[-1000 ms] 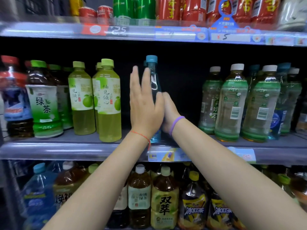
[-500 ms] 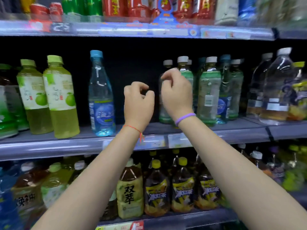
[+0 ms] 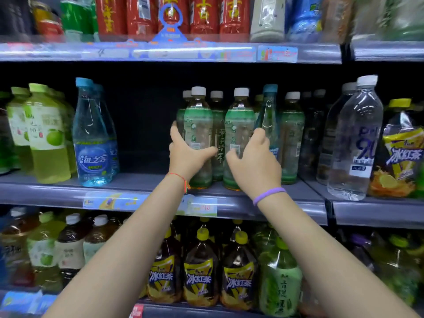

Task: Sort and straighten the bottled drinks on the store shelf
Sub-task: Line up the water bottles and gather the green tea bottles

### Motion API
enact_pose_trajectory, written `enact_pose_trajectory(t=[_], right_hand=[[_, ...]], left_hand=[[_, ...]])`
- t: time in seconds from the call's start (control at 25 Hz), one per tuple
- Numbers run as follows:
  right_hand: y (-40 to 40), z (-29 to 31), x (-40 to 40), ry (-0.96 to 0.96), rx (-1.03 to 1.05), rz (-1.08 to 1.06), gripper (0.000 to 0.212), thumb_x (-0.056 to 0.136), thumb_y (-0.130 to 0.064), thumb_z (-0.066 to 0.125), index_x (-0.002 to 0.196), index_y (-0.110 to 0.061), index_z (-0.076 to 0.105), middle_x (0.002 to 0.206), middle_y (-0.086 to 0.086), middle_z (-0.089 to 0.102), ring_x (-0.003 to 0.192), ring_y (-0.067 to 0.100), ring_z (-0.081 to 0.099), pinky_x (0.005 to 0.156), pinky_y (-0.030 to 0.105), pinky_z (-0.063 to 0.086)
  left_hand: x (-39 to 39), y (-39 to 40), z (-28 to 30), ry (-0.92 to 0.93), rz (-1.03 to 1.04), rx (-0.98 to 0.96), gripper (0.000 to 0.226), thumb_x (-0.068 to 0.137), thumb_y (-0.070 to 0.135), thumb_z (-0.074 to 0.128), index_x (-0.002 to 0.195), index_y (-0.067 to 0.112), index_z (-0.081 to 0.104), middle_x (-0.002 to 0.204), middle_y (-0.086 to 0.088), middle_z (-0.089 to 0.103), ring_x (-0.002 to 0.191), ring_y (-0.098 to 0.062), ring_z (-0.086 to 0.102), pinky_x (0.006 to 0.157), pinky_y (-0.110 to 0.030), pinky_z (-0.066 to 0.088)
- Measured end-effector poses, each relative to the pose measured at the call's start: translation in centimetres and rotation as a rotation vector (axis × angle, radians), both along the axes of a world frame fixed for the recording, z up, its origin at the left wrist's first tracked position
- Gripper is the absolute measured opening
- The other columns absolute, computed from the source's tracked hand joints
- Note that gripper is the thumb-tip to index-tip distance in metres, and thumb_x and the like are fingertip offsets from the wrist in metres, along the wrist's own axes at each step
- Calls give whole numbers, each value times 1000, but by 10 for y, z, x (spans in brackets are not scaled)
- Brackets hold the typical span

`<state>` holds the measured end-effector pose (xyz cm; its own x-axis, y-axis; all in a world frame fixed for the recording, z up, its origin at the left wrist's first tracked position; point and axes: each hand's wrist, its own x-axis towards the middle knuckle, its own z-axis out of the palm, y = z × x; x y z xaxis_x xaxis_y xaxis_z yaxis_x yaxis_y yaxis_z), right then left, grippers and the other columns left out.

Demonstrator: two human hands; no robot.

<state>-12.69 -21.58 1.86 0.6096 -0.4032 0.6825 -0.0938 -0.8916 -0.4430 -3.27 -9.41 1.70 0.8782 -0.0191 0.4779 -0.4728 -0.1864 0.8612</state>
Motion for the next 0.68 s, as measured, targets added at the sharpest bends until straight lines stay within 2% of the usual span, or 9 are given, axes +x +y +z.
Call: enact_pose_trajectory(t=[0.12,0.24,0.36,0.48,0.56,0.6,0.68], right_hand=[[-3,3,5,192,79,69,47,93,-54,53,103,-9,43,83,2,52,63,22,50,47,31,32],[-3,9,13,271,178,149,52,86,-61,60,82,-10,49,67,5,53,59,19,47,53,31,37],[0,12,23,291,231,219,61,80,-65,64,102,-8,60,88,12,68,65,21,52,61,32,46],[15,9,36,284,294,296,63,76,-68,67,104,-12,60,87,7,70,66,23,66,69,41,60],[28,4,45,288,301,316,62,79,-63,67,108,-10,52,91,8,67,71,27,70,71,46,60],[32,2,49,290,288,328,61,82,-58,67,113,-10,46,95,8,65,75,28,69,73,47,59],[37,-2,51,260,244,345,58,88,-47,67,125,-12,38,97,8,64,83,26,67,75,45,57]], left_hand=[[6,7,2,-7,-28,39,124,69,30,86,156,34,-1,149,-8,37,130,-27,45,104,-41,44],[11,19,5,-15,-68,32,118,70,25,84,156,35,3,138,-2,48,116,-23,53,98,-42,50],[17,31,5,-36,-92,-9,108,74,19,81,156,30,11,131,4,50,112,-18,53,93,-35,48],[25,40,3,-27,-60,-65,94,77,14,79,152,25,22,118,9,53,100,-10,56,82,-29,45],[31,46,2,-12,-20,-101,89,77,15,77,149,23,26,120,1,58,93,-6,58,79,-30,46],[32,47,1,0,-9,-117,90,78,16,76,151,22,24,126,-3,57,96,-10,58,80,-31,46],[29,45,2,14,39,-118,94,82,19,71,156,21,13,146,-9,42,121,-24,50,94,-37,44]])
